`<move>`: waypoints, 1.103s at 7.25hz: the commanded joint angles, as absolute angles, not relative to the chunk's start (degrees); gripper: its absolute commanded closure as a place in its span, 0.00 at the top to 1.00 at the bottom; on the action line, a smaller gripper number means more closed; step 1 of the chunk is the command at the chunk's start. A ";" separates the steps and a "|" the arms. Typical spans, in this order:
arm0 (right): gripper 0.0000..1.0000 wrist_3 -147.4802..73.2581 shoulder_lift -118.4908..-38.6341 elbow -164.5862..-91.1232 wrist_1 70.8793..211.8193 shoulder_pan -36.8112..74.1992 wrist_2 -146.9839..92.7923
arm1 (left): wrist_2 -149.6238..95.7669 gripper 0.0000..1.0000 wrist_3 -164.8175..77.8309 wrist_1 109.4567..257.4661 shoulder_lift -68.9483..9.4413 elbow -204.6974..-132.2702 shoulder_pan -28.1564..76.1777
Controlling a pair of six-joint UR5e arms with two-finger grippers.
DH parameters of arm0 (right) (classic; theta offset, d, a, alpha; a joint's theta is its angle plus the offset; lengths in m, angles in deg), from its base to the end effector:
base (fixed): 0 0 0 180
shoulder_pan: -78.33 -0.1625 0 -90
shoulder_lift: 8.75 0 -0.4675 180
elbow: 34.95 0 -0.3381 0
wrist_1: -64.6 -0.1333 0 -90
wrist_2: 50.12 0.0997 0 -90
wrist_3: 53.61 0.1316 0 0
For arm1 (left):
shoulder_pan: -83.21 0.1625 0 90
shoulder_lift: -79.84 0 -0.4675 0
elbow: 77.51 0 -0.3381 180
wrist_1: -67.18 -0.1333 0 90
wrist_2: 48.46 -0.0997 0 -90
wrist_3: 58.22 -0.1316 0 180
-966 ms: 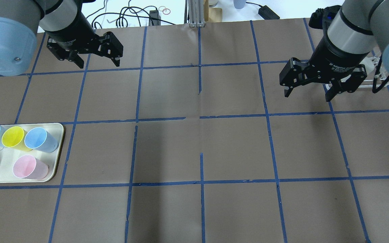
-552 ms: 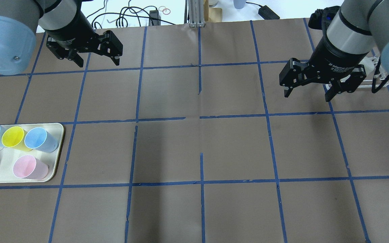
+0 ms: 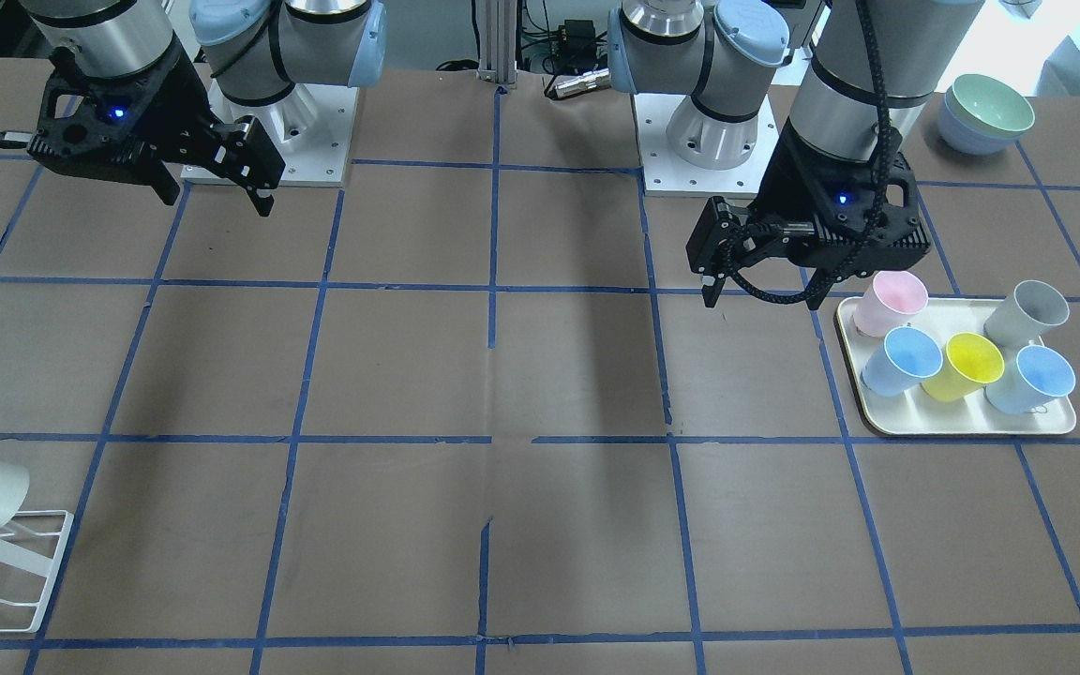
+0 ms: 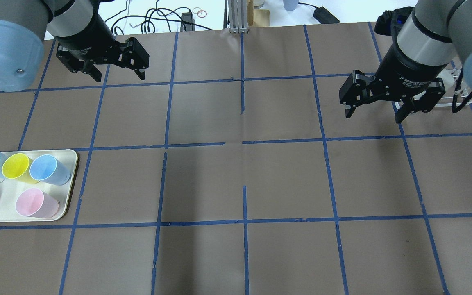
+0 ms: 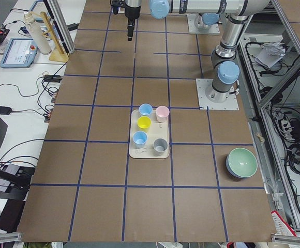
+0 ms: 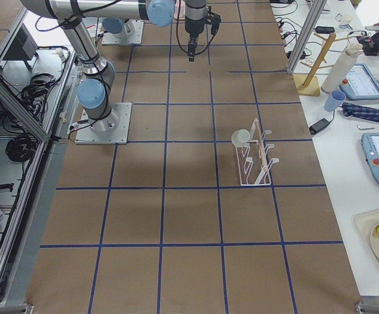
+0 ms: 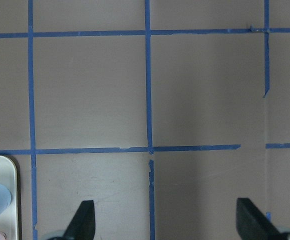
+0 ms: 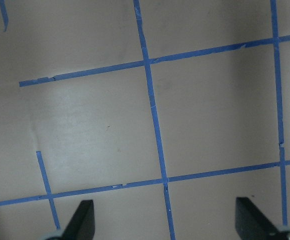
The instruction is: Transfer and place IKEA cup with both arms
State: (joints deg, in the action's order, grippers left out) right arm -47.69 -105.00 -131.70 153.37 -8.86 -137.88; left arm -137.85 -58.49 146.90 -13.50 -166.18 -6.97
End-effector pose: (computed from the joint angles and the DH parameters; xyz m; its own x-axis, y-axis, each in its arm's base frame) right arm 0.1195 -0.3892 0.4898 -0.9876 0.1529 -0.0357 0.1517 0.9878 0.0341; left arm -0.1362 -0.4823 0.5015 -0.9999 0.0093 0.0099 0.0078 0.9896 -0.1439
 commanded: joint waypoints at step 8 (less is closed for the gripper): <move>1.00 -48.33 -104.47 -131.19 155.31 -1.61 -137.84 | -137.85 1.00 -58.49 146.90 -13.50 -166.28 -6.97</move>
